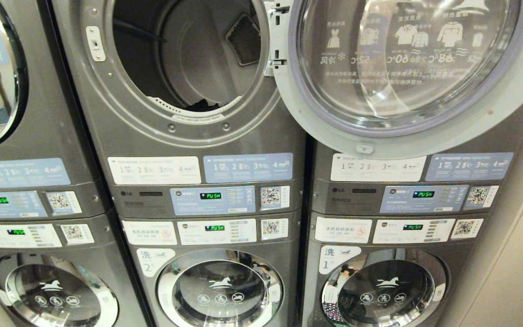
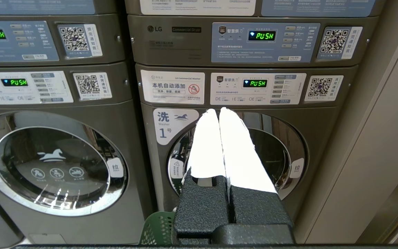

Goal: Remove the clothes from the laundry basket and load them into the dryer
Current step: Take the clothes out of the basket

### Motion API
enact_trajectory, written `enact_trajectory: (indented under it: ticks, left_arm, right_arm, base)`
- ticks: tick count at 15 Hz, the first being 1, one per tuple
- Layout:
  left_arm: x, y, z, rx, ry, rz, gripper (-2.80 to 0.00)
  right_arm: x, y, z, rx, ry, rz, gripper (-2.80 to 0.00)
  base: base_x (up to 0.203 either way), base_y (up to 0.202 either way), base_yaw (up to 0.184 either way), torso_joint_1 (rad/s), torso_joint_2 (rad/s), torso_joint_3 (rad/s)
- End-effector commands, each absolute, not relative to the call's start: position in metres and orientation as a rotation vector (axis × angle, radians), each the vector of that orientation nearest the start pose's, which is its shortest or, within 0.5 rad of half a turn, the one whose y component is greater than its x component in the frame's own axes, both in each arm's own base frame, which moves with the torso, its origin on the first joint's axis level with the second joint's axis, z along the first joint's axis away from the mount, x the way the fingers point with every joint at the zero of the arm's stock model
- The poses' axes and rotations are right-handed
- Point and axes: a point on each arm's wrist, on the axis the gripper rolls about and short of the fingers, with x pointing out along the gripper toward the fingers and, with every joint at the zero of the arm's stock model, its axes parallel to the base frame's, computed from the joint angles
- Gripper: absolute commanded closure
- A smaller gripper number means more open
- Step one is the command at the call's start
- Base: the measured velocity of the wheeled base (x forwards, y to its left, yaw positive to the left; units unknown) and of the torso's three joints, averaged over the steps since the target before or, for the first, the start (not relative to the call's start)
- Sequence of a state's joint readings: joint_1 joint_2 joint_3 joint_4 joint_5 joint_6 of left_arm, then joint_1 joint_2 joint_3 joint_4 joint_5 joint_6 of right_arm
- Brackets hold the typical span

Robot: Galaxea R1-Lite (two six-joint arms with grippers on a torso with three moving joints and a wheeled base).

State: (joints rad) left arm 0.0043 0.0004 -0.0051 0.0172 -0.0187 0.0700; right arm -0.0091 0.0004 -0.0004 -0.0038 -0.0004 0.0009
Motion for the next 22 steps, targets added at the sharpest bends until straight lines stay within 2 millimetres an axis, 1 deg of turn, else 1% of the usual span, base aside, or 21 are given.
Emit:
enact_trajectory:
  ticks: [1, 22]
  left_arm:
    - [-0.0232, -0.0005, 0.075, 0.07, 0.012, -0.014, 0.0]
    - [-0.0232, 0.0, 0.0753, 0.026, 0.009, 0.008, 0.0]
  right_arm:
    - [-0.0228, 0.0002, 0.076, 0.001, -0.005, -0.009, 0.0]
    - [-0.0229, 0.0002, 0.0764, 0.002, -0.006, -0.009, 0.0]
  base:
    - [0.0, 0.0, 0.0, -0.06, 0.14, 0.066]
    - [0.0, 0.0, 0.0, -0.063, 0.14, 0.076]
